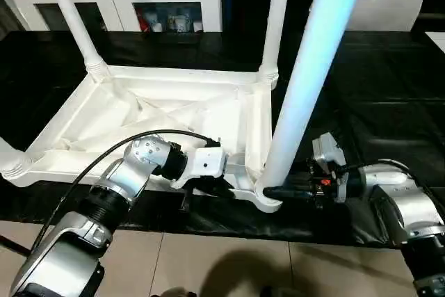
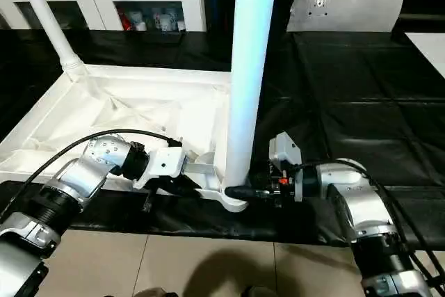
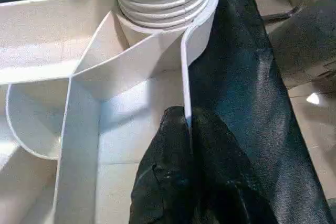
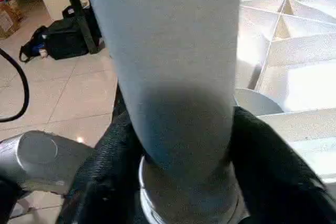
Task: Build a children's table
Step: Rotate leg to tighten
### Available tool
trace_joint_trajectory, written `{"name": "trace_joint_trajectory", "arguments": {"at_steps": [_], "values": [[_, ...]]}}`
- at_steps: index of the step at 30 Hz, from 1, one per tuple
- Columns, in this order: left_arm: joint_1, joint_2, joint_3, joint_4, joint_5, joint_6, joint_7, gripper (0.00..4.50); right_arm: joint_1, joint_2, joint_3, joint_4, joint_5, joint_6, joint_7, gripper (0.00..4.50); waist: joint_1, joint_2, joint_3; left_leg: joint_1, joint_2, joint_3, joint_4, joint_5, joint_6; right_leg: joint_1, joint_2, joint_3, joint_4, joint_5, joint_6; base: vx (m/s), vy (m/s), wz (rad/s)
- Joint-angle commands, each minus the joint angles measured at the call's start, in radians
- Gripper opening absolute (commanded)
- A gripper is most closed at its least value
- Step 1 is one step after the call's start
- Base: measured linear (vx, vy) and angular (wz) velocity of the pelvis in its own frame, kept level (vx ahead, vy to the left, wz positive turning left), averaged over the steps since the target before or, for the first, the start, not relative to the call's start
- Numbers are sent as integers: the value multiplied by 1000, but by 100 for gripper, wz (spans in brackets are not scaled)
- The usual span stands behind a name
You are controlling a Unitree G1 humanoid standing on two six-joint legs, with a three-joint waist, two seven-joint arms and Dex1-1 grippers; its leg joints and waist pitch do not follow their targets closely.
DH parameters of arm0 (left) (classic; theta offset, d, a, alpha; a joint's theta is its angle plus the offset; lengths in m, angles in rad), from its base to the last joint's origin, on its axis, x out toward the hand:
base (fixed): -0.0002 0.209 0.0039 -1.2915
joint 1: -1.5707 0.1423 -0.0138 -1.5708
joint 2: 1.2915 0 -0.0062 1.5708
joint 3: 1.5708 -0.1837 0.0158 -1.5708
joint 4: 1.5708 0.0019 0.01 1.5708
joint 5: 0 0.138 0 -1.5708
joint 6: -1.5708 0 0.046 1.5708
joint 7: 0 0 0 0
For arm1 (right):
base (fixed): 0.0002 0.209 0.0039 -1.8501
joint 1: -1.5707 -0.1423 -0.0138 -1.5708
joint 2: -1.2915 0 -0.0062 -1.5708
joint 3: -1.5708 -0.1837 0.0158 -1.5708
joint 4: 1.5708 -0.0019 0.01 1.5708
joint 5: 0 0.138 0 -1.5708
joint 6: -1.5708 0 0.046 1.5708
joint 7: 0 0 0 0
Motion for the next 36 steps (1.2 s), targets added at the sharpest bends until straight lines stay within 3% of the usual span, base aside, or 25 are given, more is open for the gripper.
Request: {"name": "trace_joint_trajectory", "arguments": {"at_steps": [1, 11, 14, 17, 18, 20, 21, 23, 24, 25, 27, 28, 29, 30, 31, 32, 34, 36], "values": [[7, 21, -31, -2, 28, -8, -30, 0, -6, -11, 17, 0, 10, 14, 34, 219, 2, -17, -82, 0, 44, -7, -57, -83, 133, 64, -72, 39, -63, -262, -184, 0, 0, 0], [14, -7, -5, -22, -12, 77, -13, 0, 53, 19, 29, -81, 47, 96, -11, 199, 4, -12, -78, 1, 45, -8, -59, -84, 133, 63, -71, 39, -64, -256, -185, 0, 0, 0], [8, -33, 9, -37, -16, 140, 31, 0, 74, 69, 18, -100, 31, 132, -124, 199, 2, -13, -72, 2, 41, -8, -63, -114, 118, 61, -72, 38, -73, -320, -171, 0, 0, 0], [-14, -83, 34, -32, -8, 208, 137, 0, 70, 158, -4, -84, -28, 170, -336, 199, -17, -15, -59, 4, 33, -10, -69, -175, 73, 57, -69, 33, -88, -463, -126, 0, 0, 0], [-31, -124, 52, -18, 0, 243, 218, 0, 63, 220, -22, -71, -58, 183, -463, 199, -24, -14, -55, 14, 27, -10, -68, -215, 55, 51, -69, 27, -102, -558, -94, 0, 0, 0], [-37, -138, 57, -13, 2, 253, 244, 0, 61, 241, -28, -68, -64, 186, -502, 199, -35, -15, -55, 18, 22, -11, -66, -228, 43, 49, -71, 27, -109, -597, -74, 0, 0, 0], [-60, -189, 79, 11, 8, 288, 340, 0, 60, 303, -33, -64, -85, 190, -600, 199, -52, -16, -53, 12, 22, -17, -71, -255, 43, 51, -66, 22, -112, -613, -55, 0, 0, 0], [-80, -232, 96, 31, 9, 319, 415, 0, 52, 359, -39, -56, -102, 190, -687, 199, -69, -16, -54, 20, 18, -19, -67, -294, 44, 44, -65, 17, -119, -635, -49, 0, 0, 0], [-109, -283, 119, 65, 14, 348, 513, 0, 18, 440, -70, -20, -112, 198, -829, 199, -80, -11, -50, 16, 17, -20, -69, -304, 48, 42, -65, 15, -122, -638, -48, 0, 0, 0], [-110, -285, 120, 66, 14, 349, 516, 0, 17, 443, -72, -18, -112, 199, -834, 199, -80, -11, -50, 16, 17, -20, -69, -304, 48, 42, -65, 15, -122, -638, -48, 0, 0, 0], [-141, -337, 153, 100, 18, 357, 623, 0, -44, 502, -100, 47, -158, 199, -993, 199, -111, -5, -56, 14, 17, -27, -70, -332, 55, 50, -65, -1, -126, -587, -58, 0, 0, 0], [-150, -355, 165, 109, 20, 358, 655, 0, -63, 518, -107, 66, -162, 182, -1011, 199, -115, -3, -58, 13, 19, -28, -72, -333, 61, 53, -66, -5, -126, -563, -66, 0, 0, 0], [-150, -355, 165, 109, 20, 358, 655, 0, -63, 518, -107, 66, -162, 182, -1011, 199, -121, 8, -59, 11, 22, -29, -74, -338, 65, 55, -70, -7, -123, -535, -75, 0, 0, 0], [-160, -374, 178, 117, 26, 361, 684, 0, -80, 542, -129, 82, -150, 160, -1031, 199, -129, 2, -62, 3, 28, -32, -77, -333, 77, 62, -73, -7, -120, -474, -89, 0, 0, 0], [-162, -376, 179, 118, 26, 360, 686, 0, -81, 545, -134, 84, -147, 158, -1034, 234, -130, 4, -68, 3, 29, -29, -75, -297, 92, 61, -77, 0, -114, -393, -118, 0, 0, 0], [-166, -382, 180, 122, 29, 361, 691, 0, -83, 555, -149, 87, -139, 149, -1043, 255, -133, 3, -70, -5, 31, -27, -75, -261, 111, 66, -79, 4, -104, -319, -151, 0, 0, 0], [-164, -374, 173, 123, 35, 360, 685, 0, -71, 549, -152, 81, -152, 142, -1036, 272, -134, -4, -73, -4, 29, -22, -71, -241, 138, 64, -78, 5, -101, -288, -171, 0, 0, 0], [-151, -353, 157, 114, 37, 341, 647, 0, -54, 531, -159, 74, -158, 137, -1028, 280, -137, -8, -73, -9, 27, -20, -69, -226, 151, 67, -82, 2, -101, -313, -173, 0, 0, 0]]}}
